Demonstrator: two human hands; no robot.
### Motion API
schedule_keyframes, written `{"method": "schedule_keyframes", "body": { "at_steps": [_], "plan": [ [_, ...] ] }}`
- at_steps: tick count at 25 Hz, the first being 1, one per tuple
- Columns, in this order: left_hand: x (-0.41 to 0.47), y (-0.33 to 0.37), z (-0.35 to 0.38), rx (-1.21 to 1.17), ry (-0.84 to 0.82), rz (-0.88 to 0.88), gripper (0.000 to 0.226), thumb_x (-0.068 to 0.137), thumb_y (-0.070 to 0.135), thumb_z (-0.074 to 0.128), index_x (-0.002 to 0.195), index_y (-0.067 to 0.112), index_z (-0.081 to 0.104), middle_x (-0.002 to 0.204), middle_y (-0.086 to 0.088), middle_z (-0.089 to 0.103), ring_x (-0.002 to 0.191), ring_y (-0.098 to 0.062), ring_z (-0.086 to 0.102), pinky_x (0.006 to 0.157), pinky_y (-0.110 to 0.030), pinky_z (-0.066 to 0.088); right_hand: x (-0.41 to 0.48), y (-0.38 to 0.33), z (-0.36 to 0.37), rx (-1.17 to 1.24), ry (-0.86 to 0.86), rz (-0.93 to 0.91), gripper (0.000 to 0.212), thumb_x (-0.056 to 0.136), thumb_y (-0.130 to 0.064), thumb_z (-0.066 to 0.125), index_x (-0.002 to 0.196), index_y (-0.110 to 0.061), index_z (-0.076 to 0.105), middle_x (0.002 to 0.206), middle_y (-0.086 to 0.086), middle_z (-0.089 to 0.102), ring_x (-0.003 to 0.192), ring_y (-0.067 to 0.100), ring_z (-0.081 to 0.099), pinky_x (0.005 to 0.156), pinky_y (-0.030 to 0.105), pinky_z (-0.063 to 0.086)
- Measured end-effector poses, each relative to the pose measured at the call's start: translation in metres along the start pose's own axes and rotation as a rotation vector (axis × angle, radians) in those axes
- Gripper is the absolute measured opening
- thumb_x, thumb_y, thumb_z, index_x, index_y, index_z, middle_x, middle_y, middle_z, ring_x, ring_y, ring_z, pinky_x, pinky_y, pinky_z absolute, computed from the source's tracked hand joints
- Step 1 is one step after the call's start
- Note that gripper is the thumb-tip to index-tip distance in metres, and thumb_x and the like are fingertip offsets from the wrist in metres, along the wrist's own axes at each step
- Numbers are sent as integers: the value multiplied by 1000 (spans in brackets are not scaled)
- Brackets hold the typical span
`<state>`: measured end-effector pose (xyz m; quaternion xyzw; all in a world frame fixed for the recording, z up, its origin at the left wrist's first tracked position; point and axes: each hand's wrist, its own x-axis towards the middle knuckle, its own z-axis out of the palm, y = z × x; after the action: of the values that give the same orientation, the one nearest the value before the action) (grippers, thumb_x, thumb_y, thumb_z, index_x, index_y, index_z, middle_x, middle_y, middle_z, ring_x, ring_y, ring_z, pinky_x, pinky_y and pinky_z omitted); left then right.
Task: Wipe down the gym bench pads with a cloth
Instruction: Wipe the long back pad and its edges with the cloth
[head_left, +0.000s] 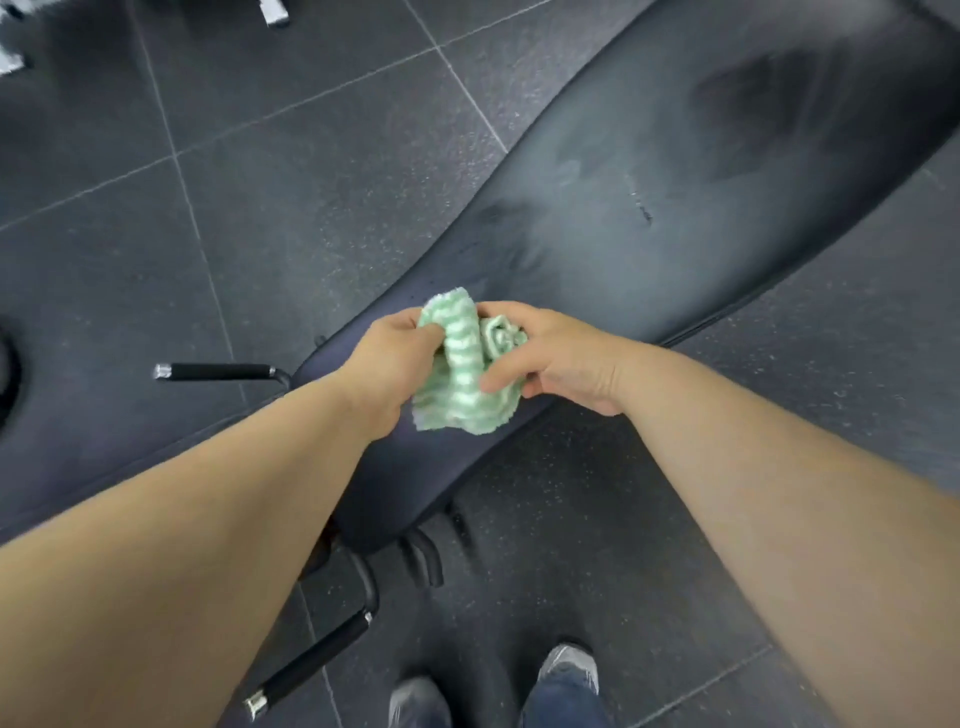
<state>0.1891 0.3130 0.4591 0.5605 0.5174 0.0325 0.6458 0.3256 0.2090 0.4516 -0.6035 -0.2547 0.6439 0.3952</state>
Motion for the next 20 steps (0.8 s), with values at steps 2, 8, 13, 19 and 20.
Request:
{"method": "schedule_keyframes", "body": {
  "at_steps": [2, 8, 13, 19, 20],
  "plan": [
    [11, 29, 22, 72, -53, 48, 32, 96, 8, 38, 105, 22, 64, 95, -5, 72, 81, -23, 69, 71, -39, 58, -14, -12, -34, -71, 185, -8, 56, 71, -12, 77, 122, -26, 58, 98, -4, 66, 80, 12, 59, 67, 26, 45],
    [56, 120, 71, 149, -204, 114, 28, 81, 32, 70, 105, 27, 57, 102, 1, 70, 88, -22, 70, 68, -35, 55, -32, -39, -103, -387, 929, -72, 6, 81, -13, 60, 87, -14, 60, 74, -5, 57, 65, 16, 50, 53, 28, 38],
    [76, 193, 100, 554, -120, 437, 18, 85, 5, 46, 88, 20, 55, 75, 3, 59, 65, -14, 54, 50, -20, 44, -36, -89, -140, -390, 1204, -207, 21, 80, 2, 47, 86, -12, 61, 99, -4, 54, 80, 19, 53, 66, 31, 44],
    [93, 255, 148, 399, -55, 441, 21, 86, 21, 55, 104, 23, 45, 87, 4, 57, 78, -16, 58, 67, -33, 51, -57, -115, -191, -476, 1267, -146, 22, 79, -2, 55, 92, -19, 55, 109, -8, 51, 94, 18, 50, 69, 25, 36],
    [100, 259, 159, 462, -50, 467, 21, 88, 20, 53, 104, 22, 41, 84, 5, 54, 74, -14, 56, 63, -32, 49, -60, -112, -206, -592, 1285, -87, 24, 80, -4, 56, 99, -20, 58, 116, -6, 52, 105, 19, 47, 77, 26, 36]
  ]
}}
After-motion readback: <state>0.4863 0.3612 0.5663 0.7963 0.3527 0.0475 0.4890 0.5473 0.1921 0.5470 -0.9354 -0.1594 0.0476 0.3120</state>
